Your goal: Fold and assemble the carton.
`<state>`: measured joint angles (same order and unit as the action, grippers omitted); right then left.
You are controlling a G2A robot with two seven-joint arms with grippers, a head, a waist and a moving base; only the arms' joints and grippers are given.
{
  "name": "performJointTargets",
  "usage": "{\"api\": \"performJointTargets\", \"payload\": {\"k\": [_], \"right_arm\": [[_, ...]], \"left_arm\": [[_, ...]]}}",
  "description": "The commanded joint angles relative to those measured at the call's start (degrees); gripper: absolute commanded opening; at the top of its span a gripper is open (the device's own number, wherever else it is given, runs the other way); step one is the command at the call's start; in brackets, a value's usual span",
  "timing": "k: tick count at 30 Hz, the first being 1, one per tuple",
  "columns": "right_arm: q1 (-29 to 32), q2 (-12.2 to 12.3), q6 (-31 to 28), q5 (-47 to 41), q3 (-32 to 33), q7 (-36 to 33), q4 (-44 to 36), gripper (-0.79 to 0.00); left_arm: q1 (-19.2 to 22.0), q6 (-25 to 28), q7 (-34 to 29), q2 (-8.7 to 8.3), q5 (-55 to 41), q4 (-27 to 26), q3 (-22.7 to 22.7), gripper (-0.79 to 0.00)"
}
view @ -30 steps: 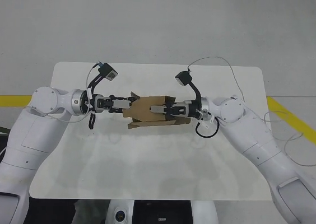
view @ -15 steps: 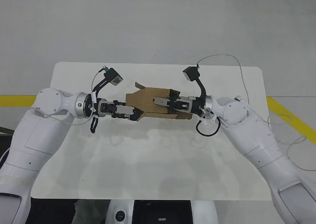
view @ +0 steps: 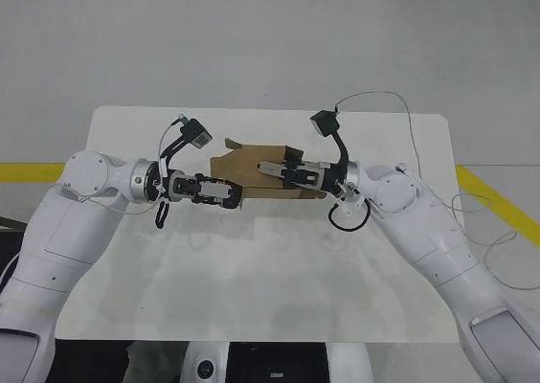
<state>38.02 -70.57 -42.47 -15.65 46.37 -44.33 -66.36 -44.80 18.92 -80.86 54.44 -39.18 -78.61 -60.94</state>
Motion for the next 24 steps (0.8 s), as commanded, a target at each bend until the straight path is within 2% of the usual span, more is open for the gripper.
{"api": "performJointTargets", "payload": {"k": [1,16,24], "right_arm": [[0.10,0.00,-0.13,0.49,0.42,0.34,0.15,-0.785],[1.59,0.06,-0.18,3.59,3.00,2.53,-1.52,-0.785],[1.41,-0.73,-0.50,1.41,1.43,-0.14,-1.75,-0.785]], "left_arm": [[0.02,-0.07,-0.14,0.04,0.19,0.07,-0.10,0.000],[-1.49,-1.14,-1.94,0.55,-0.35,-2.37,0.85,0.000],[-0.54,-0.58,-2.23,0.86,0.28,-0.18,0.76,0.000]]}}
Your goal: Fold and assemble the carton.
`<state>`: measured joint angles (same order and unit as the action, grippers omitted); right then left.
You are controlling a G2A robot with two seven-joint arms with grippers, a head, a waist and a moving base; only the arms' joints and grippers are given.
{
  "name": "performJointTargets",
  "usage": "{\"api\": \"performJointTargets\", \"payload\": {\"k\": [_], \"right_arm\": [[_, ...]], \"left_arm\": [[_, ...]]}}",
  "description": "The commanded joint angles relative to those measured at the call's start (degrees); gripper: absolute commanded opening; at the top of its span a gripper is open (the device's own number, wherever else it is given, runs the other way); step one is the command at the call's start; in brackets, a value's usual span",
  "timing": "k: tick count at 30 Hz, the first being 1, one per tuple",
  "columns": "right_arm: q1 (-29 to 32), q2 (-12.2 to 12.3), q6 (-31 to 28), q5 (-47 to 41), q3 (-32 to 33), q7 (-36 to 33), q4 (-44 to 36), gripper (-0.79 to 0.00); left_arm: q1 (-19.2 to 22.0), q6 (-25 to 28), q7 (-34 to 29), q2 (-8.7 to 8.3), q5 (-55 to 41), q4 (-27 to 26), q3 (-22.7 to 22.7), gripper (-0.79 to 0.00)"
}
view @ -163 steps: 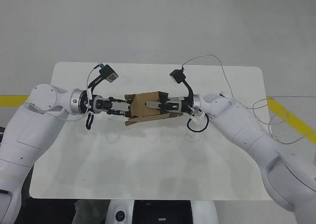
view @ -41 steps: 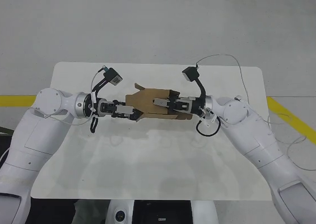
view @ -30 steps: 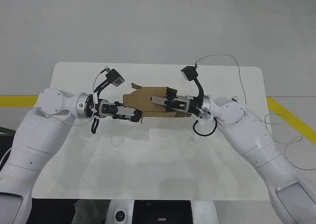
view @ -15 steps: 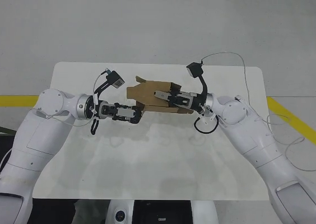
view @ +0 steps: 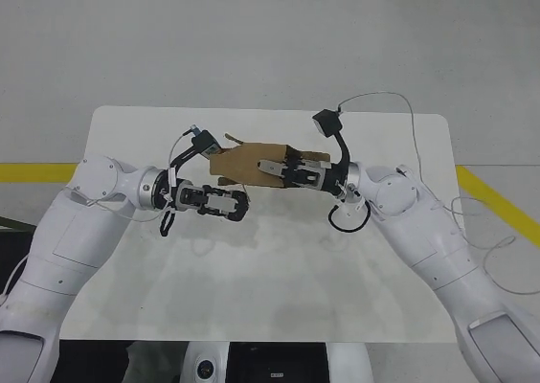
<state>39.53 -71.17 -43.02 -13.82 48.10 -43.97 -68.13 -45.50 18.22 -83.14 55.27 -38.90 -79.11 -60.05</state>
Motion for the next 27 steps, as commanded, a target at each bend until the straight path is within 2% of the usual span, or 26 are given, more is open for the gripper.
{"api": "performJointTargets", "payload": {"k": [1,13,27], "right_arm": [[-0.24,-0.26,0.09,-0.86,-0.55,-0.89,0.09,-0.785],[-1.58,-1.25,-1.54,-3.93,-0.98,-3.28,3.91,-0.785],[2.99,1.28,1.18,-6.33,6.35,-7.16,1.07,-0.785]], "left_arm": [[0.26,0.15,0.03,0.05,0.05,0.55,-0.21,0.000],[0.40,0.29,-0.28,0.15,0.15,0.98,-1.34,0.000],[0.66,1.10,0.22,-1.19,3.25,4.87,-7.73,0.000]]}}
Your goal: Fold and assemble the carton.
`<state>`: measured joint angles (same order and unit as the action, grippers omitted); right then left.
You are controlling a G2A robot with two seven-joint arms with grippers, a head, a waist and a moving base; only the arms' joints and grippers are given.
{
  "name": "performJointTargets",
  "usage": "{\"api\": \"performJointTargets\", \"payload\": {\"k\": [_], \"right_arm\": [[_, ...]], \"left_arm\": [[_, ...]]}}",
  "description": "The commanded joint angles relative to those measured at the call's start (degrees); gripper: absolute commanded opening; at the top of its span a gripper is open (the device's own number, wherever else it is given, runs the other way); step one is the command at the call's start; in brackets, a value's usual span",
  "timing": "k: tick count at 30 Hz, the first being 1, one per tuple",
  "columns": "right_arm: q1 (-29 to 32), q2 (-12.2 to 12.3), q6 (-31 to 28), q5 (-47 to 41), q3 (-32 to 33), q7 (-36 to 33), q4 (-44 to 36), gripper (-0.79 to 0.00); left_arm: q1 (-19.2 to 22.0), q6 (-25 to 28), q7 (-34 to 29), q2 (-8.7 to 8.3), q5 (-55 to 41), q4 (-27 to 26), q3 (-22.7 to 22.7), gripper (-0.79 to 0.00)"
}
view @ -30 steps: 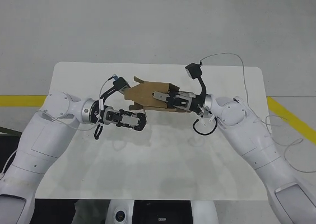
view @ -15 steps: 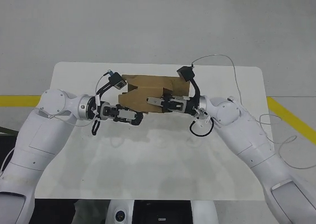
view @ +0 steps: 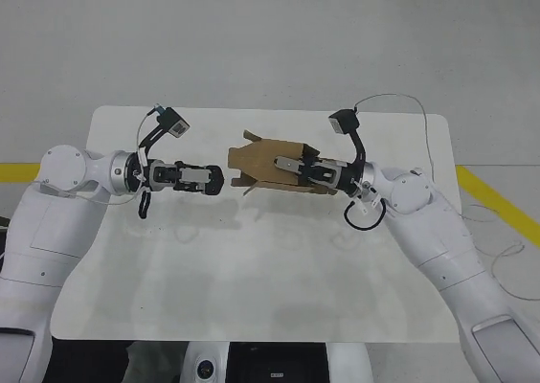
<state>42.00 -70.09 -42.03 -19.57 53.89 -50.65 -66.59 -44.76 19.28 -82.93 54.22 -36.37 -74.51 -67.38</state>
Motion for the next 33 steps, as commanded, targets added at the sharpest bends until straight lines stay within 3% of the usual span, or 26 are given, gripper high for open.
{"api": "performJointTargets", "payload": {"k": [1,12,33], "right_arm": [[0.98,0.34,0.31,-1.17,0.98,-0.91,-0.94,-0.785],[2.97,0.63,0.50,-6.71,1.33,-7.02,-4.88,-0.785],[3.24,0.32,-0.39,-7.87,1.82,-7.86,-6.97,-0.785]], "left_arm": [[-0.18,0.06,0.04,-0.23,1.27,0.39,-0.64,0.000],[-2.02,1.53,3.07,-0.67,9.70,-0.83,-0.26,0.000],[-3.77,2.21,6.91,-1.20,16.81,-2.13,-0.09,0.000]]}}
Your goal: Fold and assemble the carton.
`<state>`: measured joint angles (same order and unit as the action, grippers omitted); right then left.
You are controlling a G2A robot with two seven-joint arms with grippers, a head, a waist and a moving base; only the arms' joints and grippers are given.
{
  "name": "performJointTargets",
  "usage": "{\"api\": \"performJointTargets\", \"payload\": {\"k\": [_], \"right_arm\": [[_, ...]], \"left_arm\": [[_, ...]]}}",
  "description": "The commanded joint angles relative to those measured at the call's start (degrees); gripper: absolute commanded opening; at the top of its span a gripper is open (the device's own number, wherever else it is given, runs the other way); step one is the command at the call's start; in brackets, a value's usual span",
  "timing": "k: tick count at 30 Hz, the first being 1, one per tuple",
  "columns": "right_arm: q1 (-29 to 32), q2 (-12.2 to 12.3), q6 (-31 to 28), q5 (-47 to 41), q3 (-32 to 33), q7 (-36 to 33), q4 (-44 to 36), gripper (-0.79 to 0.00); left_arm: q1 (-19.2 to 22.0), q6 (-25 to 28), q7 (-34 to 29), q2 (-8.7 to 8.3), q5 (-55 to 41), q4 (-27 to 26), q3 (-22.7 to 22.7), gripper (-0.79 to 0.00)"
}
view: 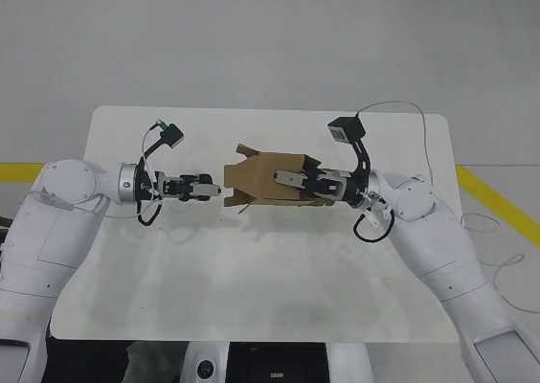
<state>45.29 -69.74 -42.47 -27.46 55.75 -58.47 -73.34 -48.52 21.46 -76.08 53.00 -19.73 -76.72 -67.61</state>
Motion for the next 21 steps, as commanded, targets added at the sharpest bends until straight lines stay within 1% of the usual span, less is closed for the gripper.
{"api": "performJointTargets", "payload": {"k": [1,7,11,21], "right_arm": [[-0.11,-0.06,0.04,0.00,-0.10,-0.09,-0.41,-0.785],[-0.89,-0.65,0.03,-1.01,-1.69,-0.70,-0.70,-0.785],[-2.14,-1.36,-0.16,-2.08,-3.55,-1.55,0.22,-0.785],[-4.12,-2.49,-0.92,-3.58,-5.44,-2.42,2.56,-0.785]], "left_arm": [[-0.01,0.05,0.14,0.03,0.31,0.20,0.28,0.000],[0.30,0.06,0.32,0.17,0.56,0.45,1.17,0.000],[0.83,0.12,0.27,0.34,0.00,0.24,1.75,0.000],[1.48,0.25,0.02,0.44,-1.49,0.33,1.97,0.000]]}}
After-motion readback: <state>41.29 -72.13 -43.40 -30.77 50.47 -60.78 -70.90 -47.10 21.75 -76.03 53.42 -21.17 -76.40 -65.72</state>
